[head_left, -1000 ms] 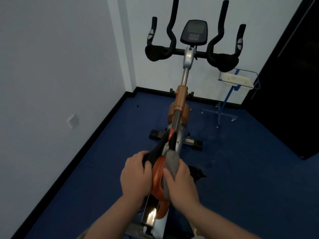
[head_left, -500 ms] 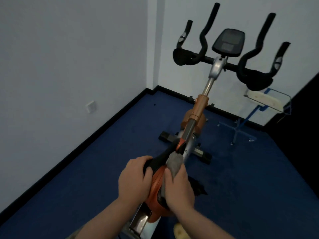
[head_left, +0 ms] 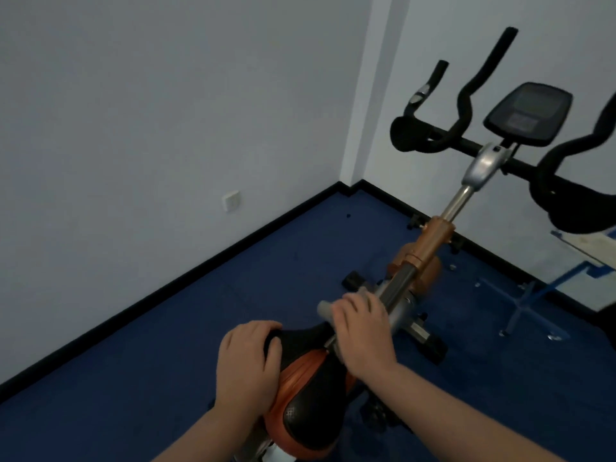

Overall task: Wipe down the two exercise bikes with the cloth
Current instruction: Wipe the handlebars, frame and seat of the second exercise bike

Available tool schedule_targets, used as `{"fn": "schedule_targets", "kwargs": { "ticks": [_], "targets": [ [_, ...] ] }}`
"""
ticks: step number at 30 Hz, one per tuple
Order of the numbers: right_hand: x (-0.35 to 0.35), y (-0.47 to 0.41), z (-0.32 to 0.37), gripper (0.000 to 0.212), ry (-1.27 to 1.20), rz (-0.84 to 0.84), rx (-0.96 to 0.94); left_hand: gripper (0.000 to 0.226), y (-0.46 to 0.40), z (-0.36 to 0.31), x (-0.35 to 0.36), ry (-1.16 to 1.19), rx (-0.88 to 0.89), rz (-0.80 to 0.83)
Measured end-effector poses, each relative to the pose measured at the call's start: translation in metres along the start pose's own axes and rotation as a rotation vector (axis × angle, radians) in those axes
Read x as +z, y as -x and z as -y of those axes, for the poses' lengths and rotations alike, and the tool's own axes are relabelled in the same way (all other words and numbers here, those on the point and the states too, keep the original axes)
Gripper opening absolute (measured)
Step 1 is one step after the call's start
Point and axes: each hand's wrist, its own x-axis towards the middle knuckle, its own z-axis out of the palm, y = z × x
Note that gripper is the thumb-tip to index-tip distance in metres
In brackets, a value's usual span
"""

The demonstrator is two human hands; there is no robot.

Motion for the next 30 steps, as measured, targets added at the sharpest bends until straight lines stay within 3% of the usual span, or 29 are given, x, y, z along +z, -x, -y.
{"fn": "schedule_targets", "kwargs": {
  "ticks": [4,9,11,13,16,18,21,24,27,30],
  "targets": [
    [-0.016,-0.004,-0.025,0.045,0.037,0.073,-0.361,0.018,0.008,-0.015,0.007,-0.050,-0.219,-0.097],
    [-0.028,-0.043,-0.026,0.024,0.322,0.209,-0.446,0.024,0.013,-0.033,0.016,-0.073,-0.421,-0.178],
    [-0.023,-0.036,-0.002,0.015,0.407,0.176,-0.516,0.028,0.019,-0.039,0.020,-0.098,-0.474,-0.186],
    [-0.015,-0.019,0.019,0.006,0.333,0.083,-0.634,0.031,0.022,-0.042,0.024,-0.115,-0.489,-0.201],
    [-0.008,-0.016,0.017,0.017,0.088,0.031,-0.786,0.037,0.028,-0.045,0.027,-0.129,-0.491,-0.199],
    [-0.016,-0.031,0.003,0.035,0.032,0.255,-0.766,0.044,0.032,-0.048,0.028,-0.139,-0.508,-0.182],
    [-0.016,-0.056,-0.011,0.029,0.226,0.325,-0.857,0.057,0.042,-0.054,0.032,-0.070,-0.593,-0.198],
    [-0.006,-0.057,0.023,0.035,0.290,0.413,-0.746,0.068,0.054,-0.064,0.038,0.028,-0.695,-0.242],
    [0.002,-0.044,0.066,0.059,0.025,0.476,-0.654,0.076,0.067,-0.068,0.047,0.085,-0.708,-0.283],
    [0.004,-0.042,0.076,0.072,-0.149,0.589,-0.774,0.082,0.083,-0.068,0.053,0.056,-0.718,-0.267]
  ]
}}
